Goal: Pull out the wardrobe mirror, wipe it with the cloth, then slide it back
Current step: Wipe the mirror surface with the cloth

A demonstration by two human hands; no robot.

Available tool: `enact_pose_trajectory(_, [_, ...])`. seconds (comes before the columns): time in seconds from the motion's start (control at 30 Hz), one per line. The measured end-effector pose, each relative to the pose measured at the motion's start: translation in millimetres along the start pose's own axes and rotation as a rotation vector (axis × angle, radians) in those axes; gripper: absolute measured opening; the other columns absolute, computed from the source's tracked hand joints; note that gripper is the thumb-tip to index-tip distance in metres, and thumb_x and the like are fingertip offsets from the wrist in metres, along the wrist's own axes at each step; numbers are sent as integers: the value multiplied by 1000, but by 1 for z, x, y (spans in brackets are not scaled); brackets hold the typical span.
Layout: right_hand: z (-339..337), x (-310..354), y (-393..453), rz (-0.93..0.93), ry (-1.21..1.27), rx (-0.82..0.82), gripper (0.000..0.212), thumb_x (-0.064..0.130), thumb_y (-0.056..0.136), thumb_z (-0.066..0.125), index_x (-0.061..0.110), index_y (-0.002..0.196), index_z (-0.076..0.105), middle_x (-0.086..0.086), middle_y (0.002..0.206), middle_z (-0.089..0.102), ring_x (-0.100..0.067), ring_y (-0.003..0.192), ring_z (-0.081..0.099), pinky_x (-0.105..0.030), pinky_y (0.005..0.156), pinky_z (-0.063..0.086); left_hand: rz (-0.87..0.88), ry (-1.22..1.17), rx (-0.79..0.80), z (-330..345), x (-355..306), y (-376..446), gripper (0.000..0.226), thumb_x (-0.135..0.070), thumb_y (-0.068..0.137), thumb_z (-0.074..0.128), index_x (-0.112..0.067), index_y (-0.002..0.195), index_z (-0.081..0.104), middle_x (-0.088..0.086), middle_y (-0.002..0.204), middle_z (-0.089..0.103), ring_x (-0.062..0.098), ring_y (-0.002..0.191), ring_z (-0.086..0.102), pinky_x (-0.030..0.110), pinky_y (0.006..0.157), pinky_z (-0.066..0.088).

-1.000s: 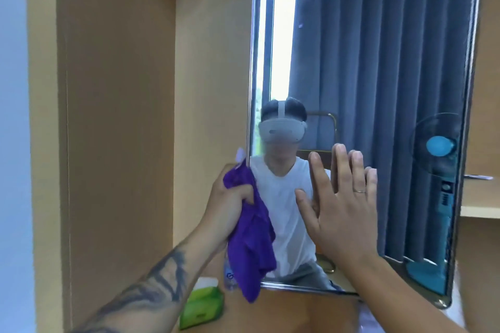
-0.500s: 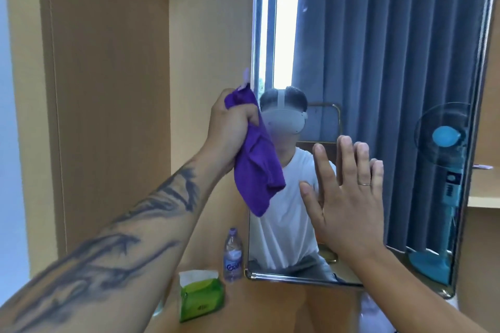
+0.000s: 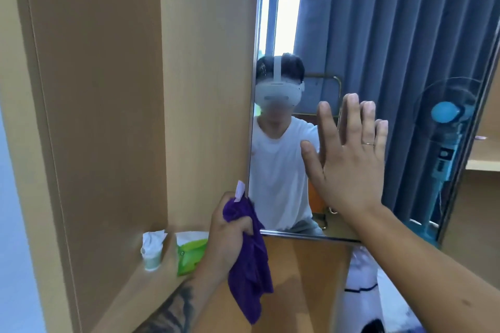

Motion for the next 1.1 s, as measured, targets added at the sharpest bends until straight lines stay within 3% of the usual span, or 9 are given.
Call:
enact_pose_trajectory(0.17, [-4,1,0,1,15,18,67,54,109,42,27,167,22,-16,175,8,-39,161,4,-48,127,-10,168,-4,-29,15,-70,25,46,-2,55,54,-17,97,62,0,77,61,17,68,60,29,58,51])
enact_pose_trajectory(0.27, [-5,1,-1,2,20,13,67,54,109,42,28,167,20,-15,175,8,-38,161,4,-49,128,-7,214,-85,-10,24,-94,40,51,-1,56,54,-19,103,66,12,91,61,27,81,64,38,70,51])
enact_pose_trajectory(0.43, [-5,1,1,-3,3,22,67,55,109,39,28,167,19,-14,175,6,-38,161,3,-44,126,-14,127,-172,-6,14,-41,18,50,3,59,49,-20,99,65,7,77,49,20,64,47,24,52,45])
enact_pose_trajectory(0.57, [-4,2,1,4,-5,18,68,53,109,41,26,168,19,-14,175,6,-38,161,3,-43,125,-17,-58,-226,-3,5,17,-8,80,3,58,48,-42,121,67,13,91,55,28,74,48,33,62,43])
enact_pose_trajectory(0.7, [-6,2,2,12,-12,47,68,57,108,34,28,168,18,-12,176,4,-35,161,1,-44,127,-14,28,-111,-21,8,-13,-3,48,1,54,50,-25,90,70,9,81,51,26,72,52,27,55,45])
enact_pose_trajectory(0.77, [-8,3,2,8,-5,62,68,57,108,35,28,168,20,-12,176,4,-35,161,1,-46,127,-12,126,-41,-24,17,-55,16,36,2,58,51,-9,91,59,6,69,48,24,67,50,23,51,43])
enact_pose_trajectory(0.87, [-10,3,2,16,10,63,69,56,106,37,27,167,24,-14,175,7,-37,161,3,-49,128,-8,294,-68,6,43,-145,54,33,8,66,51,-17,86,57,-10,57,54,22,58,50,24,53,49])
enact_pose_trajectory(0.97, [-12,3,1,15,2,49,69,56,105,38,27,166,23,-15,175,10,-38,161,6,-48,128,-8,418,-68,7,62,-217,75,43,-1,54,51,-18,92,61,-1,69,51,17,57,47,26,51,44])
enact_pose_trajectory(1.1, [-12,5,0,38,25,56,68,54,106,39,26,166,27,-16,174,11,-39,161,8,-50,128,-5,425,-36,-13,54,-193,72,35,-2,57,52,-18,87,57,0,72,49,20,66,47,32,59,44])
Point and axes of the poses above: each hand's wrist, its own y-axis towards the middle knuckle, its own z-axis out of the palm, x = y × z, the point moved 4 cm from there along y, towards the middle knuckle
